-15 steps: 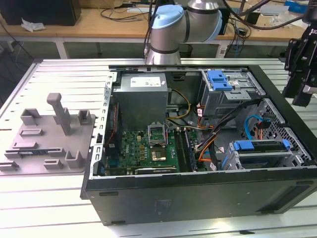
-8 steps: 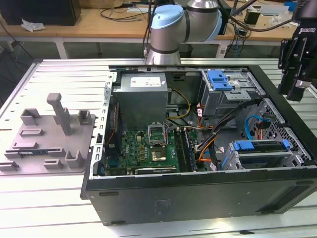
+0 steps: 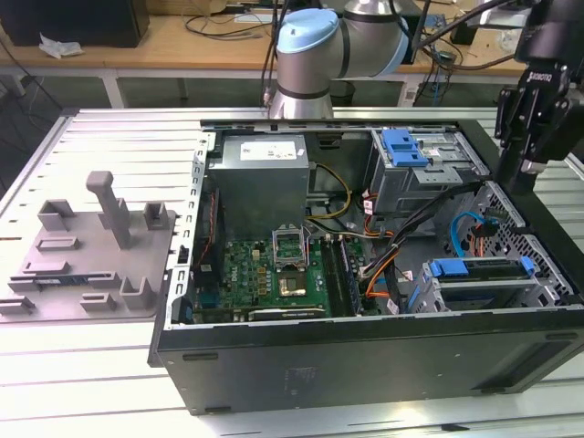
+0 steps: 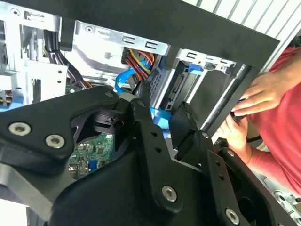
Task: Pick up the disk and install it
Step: 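Insert the first disk wire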
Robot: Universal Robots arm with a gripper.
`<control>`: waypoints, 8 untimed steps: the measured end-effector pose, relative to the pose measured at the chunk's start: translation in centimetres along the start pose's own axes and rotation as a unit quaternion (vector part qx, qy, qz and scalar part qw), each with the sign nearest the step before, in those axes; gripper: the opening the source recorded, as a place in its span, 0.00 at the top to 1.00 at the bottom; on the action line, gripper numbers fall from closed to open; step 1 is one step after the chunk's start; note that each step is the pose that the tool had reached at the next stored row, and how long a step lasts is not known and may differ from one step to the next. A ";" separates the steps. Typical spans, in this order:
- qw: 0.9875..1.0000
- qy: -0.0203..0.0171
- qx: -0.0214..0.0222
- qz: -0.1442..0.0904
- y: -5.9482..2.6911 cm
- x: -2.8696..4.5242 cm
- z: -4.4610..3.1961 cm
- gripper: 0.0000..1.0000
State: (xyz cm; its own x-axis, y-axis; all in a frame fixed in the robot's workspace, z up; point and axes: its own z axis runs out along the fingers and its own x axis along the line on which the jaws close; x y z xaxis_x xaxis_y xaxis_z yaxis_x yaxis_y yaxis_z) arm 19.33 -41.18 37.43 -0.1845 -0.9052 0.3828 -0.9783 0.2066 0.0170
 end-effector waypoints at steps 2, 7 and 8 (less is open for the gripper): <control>1.000 0.001 0.000 0.001 0.00 -0.23 0.49 0.56; 1.000 0.003 0.000 0.003 0.00 -0.51 1.00 0.56; 1.000 0.003 -0.001 0.003 0.00 -0.57 1.11 0.58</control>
State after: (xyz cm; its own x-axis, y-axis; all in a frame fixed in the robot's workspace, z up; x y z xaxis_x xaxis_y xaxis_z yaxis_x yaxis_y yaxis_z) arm 19.33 -41.08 36.19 -0.1897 -0.9020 0.3878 -0.9771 0.2123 0.0158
